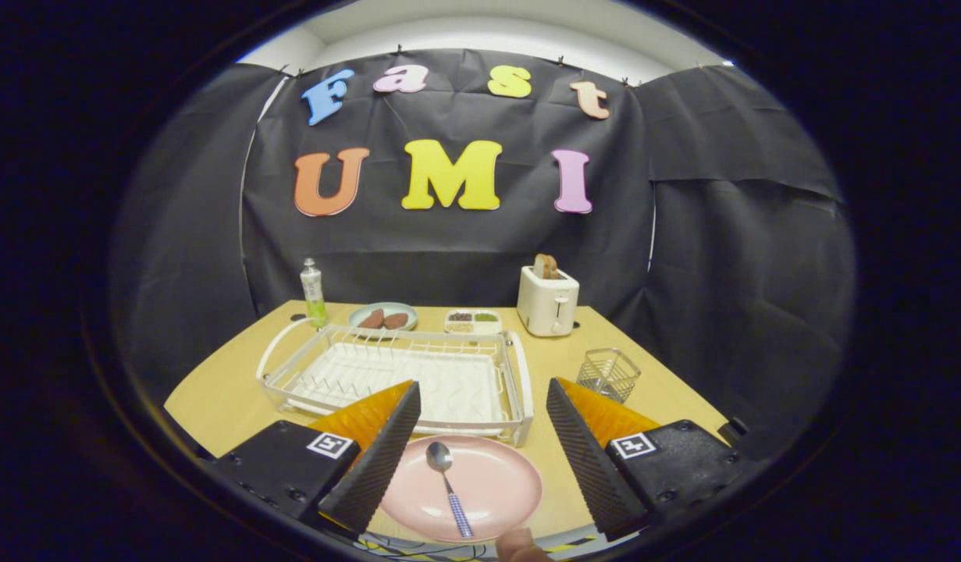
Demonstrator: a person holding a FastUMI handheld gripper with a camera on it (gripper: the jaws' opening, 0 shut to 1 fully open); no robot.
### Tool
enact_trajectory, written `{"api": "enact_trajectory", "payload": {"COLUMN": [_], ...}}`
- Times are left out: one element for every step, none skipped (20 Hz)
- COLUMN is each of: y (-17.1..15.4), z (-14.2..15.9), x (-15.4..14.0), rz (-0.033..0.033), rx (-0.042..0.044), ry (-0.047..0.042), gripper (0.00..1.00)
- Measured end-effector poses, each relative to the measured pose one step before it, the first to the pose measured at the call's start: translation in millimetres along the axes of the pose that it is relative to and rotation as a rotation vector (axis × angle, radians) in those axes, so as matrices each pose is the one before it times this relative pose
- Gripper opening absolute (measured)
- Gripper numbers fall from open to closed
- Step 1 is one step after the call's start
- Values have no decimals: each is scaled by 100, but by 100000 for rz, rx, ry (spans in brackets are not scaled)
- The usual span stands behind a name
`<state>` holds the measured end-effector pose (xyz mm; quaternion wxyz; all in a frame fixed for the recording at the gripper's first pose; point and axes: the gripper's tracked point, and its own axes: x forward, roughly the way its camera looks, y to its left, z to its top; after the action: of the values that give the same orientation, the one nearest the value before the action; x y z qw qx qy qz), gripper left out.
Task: Take the plate from the dish rack, then take the spoon from the basket and place it into the plate.
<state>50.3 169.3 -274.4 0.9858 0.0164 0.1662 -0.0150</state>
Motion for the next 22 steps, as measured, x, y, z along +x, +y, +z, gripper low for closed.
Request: {"api": "enact_trajectory", "payload": {"y": [-28,-58,-74,-147,0,-38,-138,-109,-120,-24,-187,-75,80,-32,-113,-104,-351,-192,-78,57,-55,-85], "z": [802,1327,941,1117,956,1085,1253,1103,1132,1264,1065,1189,823,1114,959,1016,849,719,465,369,132,301], "x": [-452,-577,-424,-490,-475,-519,-574,-484,-425,-484,-355,-374,-279,-317,-181,-348,-145,-179,-199,-180,-73,-76], "rz": [421,464,226,194,614,544,496,396,562,643,203,793,1092,1005,882,610,258,334,569,1078,745,633], "rx": [85,165,5,-42,-81,270,231,363,265,-545,-835,-416,-326,-331,-767,-693,-929,-430,397,390,59,-89], "ry": [-812,-1385,-1099,-997,-587,-603,-1102,-938,-1198,-1165,-867,-1026,-614,-891,-653,-1096,-970,-825,-632,69,368,50], "gripper": [100,100,100,100,100,100,100,100,100,100,100,100,100,100,100,100,100,100,100,100,100,100]}}
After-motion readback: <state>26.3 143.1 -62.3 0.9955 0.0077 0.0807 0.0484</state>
